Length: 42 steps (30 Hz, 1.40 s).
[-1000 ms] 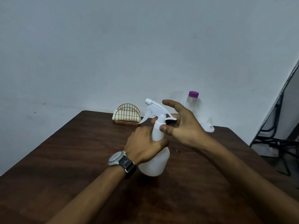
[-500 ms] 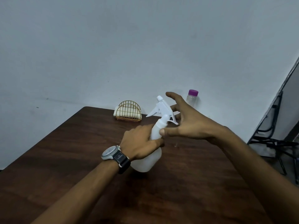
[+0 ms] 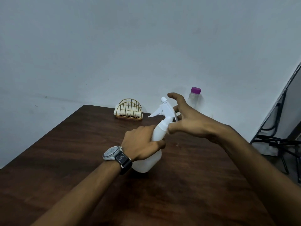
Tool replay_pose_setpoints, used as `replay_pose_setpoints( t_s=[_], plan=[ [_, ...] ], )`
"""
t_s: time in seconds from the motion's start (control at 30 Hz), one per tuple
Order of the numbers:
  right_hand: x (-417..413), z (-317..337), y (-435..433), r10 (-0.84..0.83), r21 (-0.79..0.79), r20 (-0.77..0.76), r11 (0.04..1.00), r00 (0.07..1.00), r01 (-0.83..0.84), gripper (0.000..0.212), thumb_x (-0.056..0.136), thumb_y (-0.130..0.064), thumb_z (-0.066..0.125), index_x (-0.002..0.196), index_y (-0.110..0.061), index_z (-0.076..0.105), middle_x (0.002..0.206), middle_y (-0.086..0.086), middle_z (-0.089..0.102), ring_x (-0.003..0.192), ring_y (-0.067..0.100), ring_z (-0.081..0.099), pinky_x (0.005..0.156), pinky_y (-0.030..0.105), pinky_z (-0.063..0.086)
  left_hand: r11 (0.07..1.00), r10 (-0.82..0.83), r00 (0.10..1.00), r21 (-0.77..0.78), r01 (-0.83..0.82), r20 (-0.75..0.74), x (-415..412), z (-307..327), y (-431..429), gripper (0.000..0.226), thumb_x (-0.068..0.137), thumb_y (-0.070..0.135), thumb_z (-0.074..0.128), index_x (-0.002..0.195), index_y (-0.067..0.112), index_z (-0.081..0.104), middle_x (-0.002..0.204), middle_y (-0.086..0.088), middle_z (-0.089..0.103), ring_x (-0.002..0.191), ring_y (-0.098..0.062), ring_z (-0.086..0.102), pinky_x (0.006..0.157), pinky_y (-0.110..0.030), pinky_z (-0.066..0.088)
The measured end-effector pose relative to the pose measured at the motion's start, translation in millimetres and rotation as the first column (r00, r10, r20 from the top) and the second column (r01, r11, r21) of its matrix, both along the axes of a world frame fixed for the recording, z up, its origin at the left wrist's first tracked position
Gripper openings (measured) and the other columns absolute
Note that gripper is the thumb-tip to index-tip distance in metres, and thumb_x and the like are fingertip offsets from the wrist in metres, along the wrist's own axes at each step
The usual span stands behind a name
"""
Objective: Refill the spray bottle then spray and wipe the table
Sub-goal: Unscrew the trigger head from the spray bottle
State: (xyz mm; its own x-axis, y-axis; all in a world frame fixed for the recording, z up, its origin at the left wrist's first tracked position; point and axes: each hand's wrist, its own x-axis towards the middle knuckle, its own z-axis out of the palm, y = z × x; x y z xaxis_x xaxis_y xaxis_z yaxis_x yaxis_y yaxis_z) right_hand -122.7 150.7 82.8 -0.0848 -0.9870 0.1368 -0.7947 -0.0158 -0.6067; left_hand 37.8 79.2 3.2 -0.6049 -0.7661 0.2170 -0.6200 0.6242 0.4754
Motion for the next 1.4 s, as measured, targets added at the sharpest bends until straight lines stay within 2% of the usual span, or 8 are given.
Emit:
replay_pose_setpoints(
  t_s=[0.3, 0.67, 0.8, 0.87, 0.93, 1.07, 1.2, 1.4],
  plan=[
    [1, -1, 1, -0.032, -0.027, -0.075, 0.999, 0.997, 0.031, 0.099, 0.075, -0.048, 0.079, 0.151, -0.045, 0.016, 0.11, -0.009, 0.064, 0.096, 0.009, 0.067, 0.09, 0.034, 0.055, 1.0, 0.015, 1.0, -0.018, -0.015, 0.01, -2, -6, 0, 0.05, 0.071, 0.064, 0.049, 0.112, 0.039, 0.064, 0.104, 0.011, 0.073, 0.095, -0.021, 0.068, 0.087, -0.042, 0.052],
    [2, -3, 4, 0.035, 0.019, -0.156, 0.999, 0.987, -0.032, 0.086, 0.08, -0.029, 0.077, 0.147, -0.04, 0.023, 0.116, -0.011, 0.064, 0.098, 0.018, 0.065, 0.085, 0.041, 0.058, 0.996, 0.014, 1.0, -0.083, -0.012, 0.019, -2, -8, 2, 0.043, 0.073, 0.064, 0.05, 0.103, 0.036, 0.062, 0.091, 0.008, 0.07, 0.083, -0.022, 0.064, 0.072, -0.034, 0.047],
    [5, 0, 5, -0.03, -0.012, -0.219, 1.0, 0.975, 0.028, 0.094, 0.078, -0.059, 0.077, 0.151, -0.038, 0.022, 0.125, -0.008, 0.061, 0.11, 0.017, 0.064, 0.09, 0.034, 0.053, 0.997, 0.013, 1.0, -0.079, -0.012, 0.012, -1, -8, 2, 0.048, 0.073, 0.063, 0.049, 0.111, 0.038, 0.064, 0.095, 0.008, 0.071, 0.087, -0.023, 0.066, 0.076, -0.036, 0.048],
    [3, -2, 5, 0.009, -0.031, -0.228, 0.999, 0.974, -0.017, 0.083, 0.083, -0.042, 0.079, 0.148, -0.035, 0.028, 0.119, -0.008, 0.064, 0.108, 0.018, 0.065, 0.091, 0.038, 0.055, 0.997, 0.007, 1.0, -0.077, -0.005, 0.021, -2, -8, 2, 0.046, 0.072, 0.064, 0.048, 0.107, 0.037, 0.063, 0.093, 0.008, 0.07, 0.085, -0.022, 0.066, 0.076, -0.036, 0.049],
    [2, -1, 6, 0.066, -0.007, -0.144, 0.998, 0.987, -0.068, 0.093, 0.08, -0.034, 0.082, 0.153, -0.038, 0.024, 0.116, -0.022, 0.065, 0.107, 0.008, 0.065, 0.093, 0.032, 0.055, 0.997, 0.014, 1.0, -0.078, -0.012, 0.026, -1, -9, 0, 0.044, 0.074, 0.064, 0.05, 0.105, 0.036, 0.063, 0.093, 0.008, 0.07, 0.085, -0.024, 0.066, 0.076, -0.036, 0.05],
    [8, -1, 6, 0.014, -0.031, -0.178, 0.999, 0.984, -0.02, 0.098, 0.076, -0.072, 0.07, 0.153, -0.036, 0.022, 0.107, -0.046, 0.061, 0.098, -0.021, 0.058, 0.086, 0.017, 0.047, 0.996, 0.017, 0.999, -0.085, -0.014, 0.039, 0, -10, -1, 0.048, 0.078, 0.064, 0.053, 0.115, 0.037, 0.065, 0.105, 0.007, 0.071, 0.095, -0.025, 0.068, 0.083, -0.039, 0.052],
    [2, 1, 6, 0.02, -0.053, -0.17, 0.998, 0.985, -0.03, 0.072, 0.082, -0.031, 0.08, 0.144, -0.03, 0.043, 0.119, -0.007, 0.066, 0.11, 0.015, 0.065, 0.096, 0.041, 0.055, 0.994, 0.017, 0.999, -0.106, -0.013, 0.041, -1, -9, -1, 0.041, 0.078, 0.061, 0.056, 0.109, 0.035, 0.063, 0.098, 0.007, 0.071, 0.09, -0.024, 0.067, 0.082, -0.04, 0.053],
    [-16, 8, 12, 0.058, -0.15, 0.095, 0.988, 0.994, -0.044, 0.073, 0.079, -0.006, 0.082, 0.14, -0.031, 0.049, 0.103, -0.003, 0.077, 0.089, 0.007, 0.071, 0.078, 0.016, 0.056, 0.995, 0.044, 0.999, -0.091, -0.041, 0.024, 6, -8, -10, 0.037, 0.08, 0.06, 0.059, 0.106, 0.035, 0.062, 0.098, 0.007, 0.069, 0.092, -0.025, 0.065, 0.083, -0.04, 0.05]
  ],
)
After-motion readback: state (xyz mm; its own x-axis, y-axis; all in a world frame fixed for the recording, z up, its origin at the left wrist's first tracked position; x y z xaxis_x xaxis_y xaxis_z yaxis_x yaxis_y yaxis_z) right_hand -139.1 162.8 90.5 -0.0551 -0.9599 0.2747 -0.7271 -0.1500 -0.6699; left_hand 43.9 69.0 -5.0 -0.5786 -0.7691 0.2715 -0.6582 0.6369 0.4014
